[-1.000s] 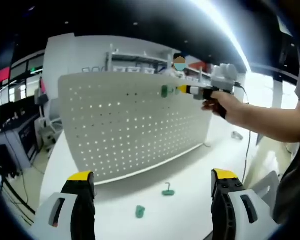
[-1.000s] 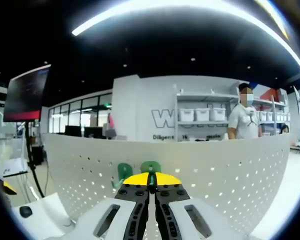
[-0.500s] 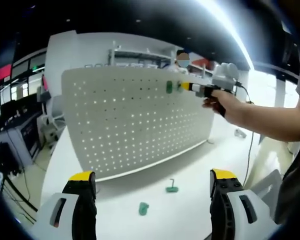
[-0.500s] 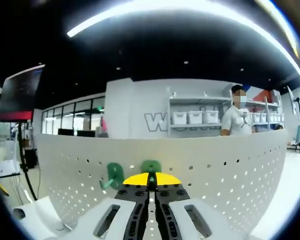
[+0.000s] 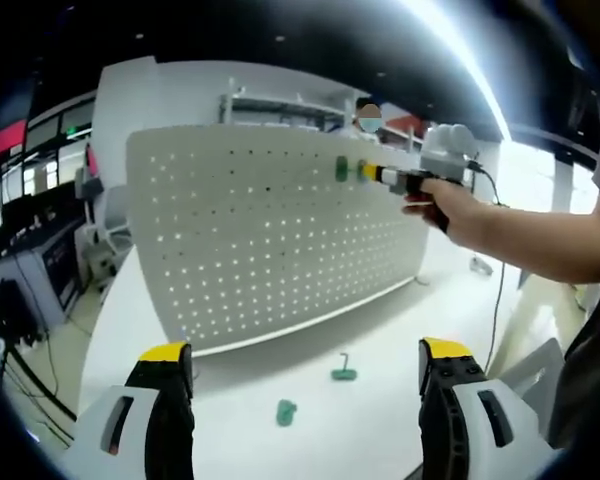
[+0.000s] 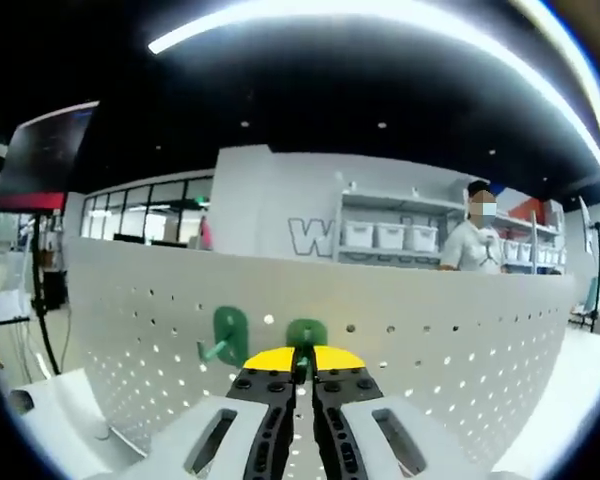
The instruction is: Insert the hook assembly into the mounting plate slot until the hook locks in place.
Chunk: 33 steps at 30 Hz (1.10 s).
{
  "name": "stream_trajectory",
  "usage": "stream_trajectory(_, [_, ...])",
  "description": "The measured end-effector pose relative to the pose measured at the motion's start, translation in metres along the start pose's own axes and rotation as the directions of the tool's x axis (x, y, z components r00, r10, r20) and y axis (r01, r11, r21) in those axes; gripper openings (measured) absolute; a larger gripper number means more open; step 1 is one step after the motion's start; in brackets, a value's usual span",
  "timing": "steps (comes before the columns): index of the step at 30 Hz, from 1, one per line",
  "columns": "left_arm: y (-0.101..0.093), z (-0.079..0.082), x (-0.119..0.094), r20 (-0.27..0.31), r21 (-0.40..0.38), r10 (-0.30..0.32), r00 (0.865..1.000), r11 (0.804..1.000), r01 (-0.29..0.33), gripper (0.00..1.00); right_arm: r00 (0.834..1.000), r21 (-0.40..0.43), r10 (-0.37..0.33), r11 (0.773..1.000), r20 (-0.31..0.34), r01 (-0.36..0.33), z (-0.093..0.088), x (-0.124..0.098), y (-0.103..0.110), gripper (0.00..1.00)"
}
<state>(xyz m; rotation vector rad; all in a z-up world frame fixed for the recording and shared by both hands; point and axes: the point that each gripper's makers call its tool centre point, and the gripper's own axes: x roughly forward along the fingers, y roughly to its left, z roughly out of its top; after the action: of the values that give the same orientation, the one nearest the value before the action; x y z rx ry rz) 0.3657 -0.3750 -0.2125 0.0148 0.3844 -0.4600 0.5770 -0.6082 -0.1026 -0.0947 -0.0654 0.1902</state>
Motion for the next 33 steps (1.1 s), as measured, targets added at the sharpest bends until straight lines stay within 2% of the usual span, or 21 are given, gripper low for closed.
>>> stream_trajectory(2, [-0.001,-0.001,0.0,0.002,-0.001,-0.001,1.0,1.0,0.001,0.95,1.0,0.078,0.018,0.997,0.0,-0.018,-0.001,-0.001,0.002,0.06])
stream_trajectory(3, [-0.001,-0.002,0.0,-0.001,-0.003,-0.003,1.0,1.0,0.003,0.96,1.0,0.087,0.004,0.996,-0.005,-0.004,-0.002,-0.001,0.0,0.1])
stream_trajectory(4, [-0.003,-0.004,0.0,-0.01,-0.006,-0.007,1.0,1.0,0.007,0.96,1.0,0.076,-0.003,0.997,-0.003,0.003,-0.001,-0.002,-0.002,0.14])
stream_trajectory(10, [-0.005,-0.005,-0.003,-0.011,-0.004,-0.01,1.0,1.0,0.01,0.96,1.0,0.089,0.008,0.996,0.02,-0.01,0.01,-0.01,0.001,0.19])
stream_trajectory(13, [-0.005,-0.005,-0.004,-0.013,-0.006,-0.007,1.0,1.0,0.007,0.97,1.0,0.064,0.022,0.998,-0.008,-0.021,0.008,-0.012,0.002,0.19])
stream_trajectory(16, [-0.006,-0.004,-0.005,-0.014,-0.01,-0.009,1.0,1.0,0.009,0.97,0.999,0.096,0.045,0.994,-0.029,-0.042,0.004,-0.015,0.007,0.19])
stream_trajectory(24, [-0.011,-0.002,-0.011,-0.01,0.007,-0.013,1.0,1.0,0.013,0.98,0.998,0.082,0.055,0.995,-0.03,-0.053,0.007,-0.031,0.011,0.2])
stream_trajectory(29, [-0.013,-0.005,-0.014,-0.02,0.008,-0.008,1.0,1.0,0.009,0.97,0.998,0.076,0.059,0.996,-0.039,-0.056,0.006,-0.044,0.007,0.21])
stream_trajectory(33, [-0.013,0.001,-0.016,-0.011,0.012,-0.002,1.0,1.0,0.002,0.97,0.999,0.047,0.038,0.998,-0.038,-0.036,0.006,-0.051,-0.008,0.21])
